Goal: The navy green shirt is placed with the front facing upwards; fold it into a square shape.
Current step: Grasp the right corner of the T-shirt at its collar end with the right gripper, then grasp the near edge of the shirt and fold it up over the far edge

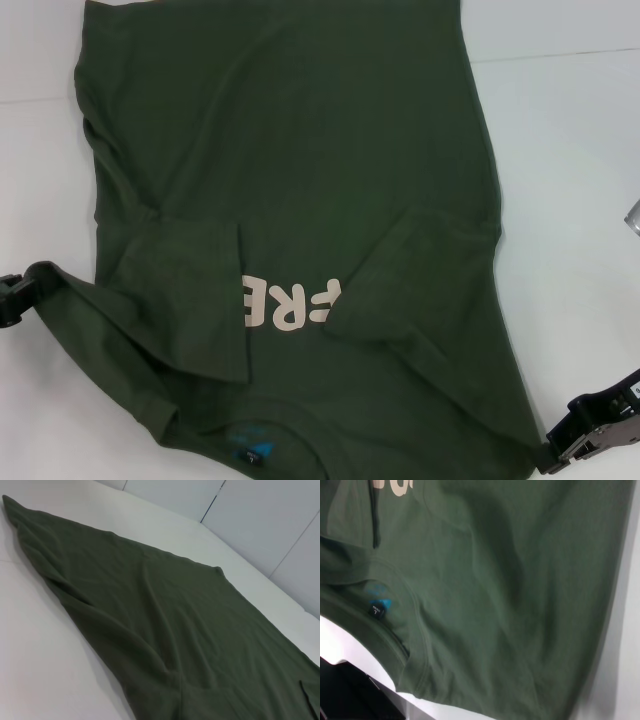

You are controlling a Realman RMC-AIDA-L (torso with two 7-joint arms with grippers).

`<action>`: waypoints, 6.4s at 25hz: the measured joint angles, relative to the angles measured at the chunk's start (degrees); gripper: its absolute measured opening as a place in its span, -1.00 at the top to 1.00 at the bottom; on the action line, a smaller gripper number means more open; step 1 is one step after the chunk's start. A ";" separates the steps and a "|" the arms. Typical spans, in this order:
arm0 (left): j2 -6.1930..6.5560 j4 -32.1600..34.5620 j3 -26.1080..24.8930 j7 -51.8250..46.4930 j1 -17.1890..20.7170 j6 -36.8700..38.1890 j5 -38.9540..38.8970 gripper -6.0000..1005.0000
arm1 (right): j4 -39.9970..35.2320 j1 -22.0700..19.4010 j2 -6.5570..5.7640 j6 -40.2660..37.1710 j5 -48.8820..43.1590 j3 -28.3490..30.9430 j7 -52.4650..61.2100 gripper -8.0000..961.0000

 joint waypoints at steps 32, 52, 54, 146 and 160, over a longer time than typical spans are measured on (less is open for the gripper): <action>0.24 0.47 -0.11 -0.46 0.75 1.34 -2.05 0.89 | 0.21 -3.64 0.85 1.53 0.29 15.94 -13.24 0.96; 1.06 4.00 -3.80 -0.63 6.24 10.98 -1.48 0.89 | 1.75 -7.61 2.19 -3.10 1.89 15.90 -28.94 0.96; 1.01 4.02 -3.84 -0.63 6.51 11.02 -1.39 0.89 | 1.78 -8.28 2.23 -2.85 1.96 16.28 -29.49 0.96; 2.40 1.40 -6.34 1.08 3.25 18.14 11.30 0.89 | 3.40 -16.54 -1.07 -6.56 7.49 43.88 -36.97 0.96; 4.07 1.07 -8.33 -1.87 -0.44 15.27 7.70 0.89 | 3.19 -14.34 -3.41 -6.03 11.79 45.15 -33.20 0.96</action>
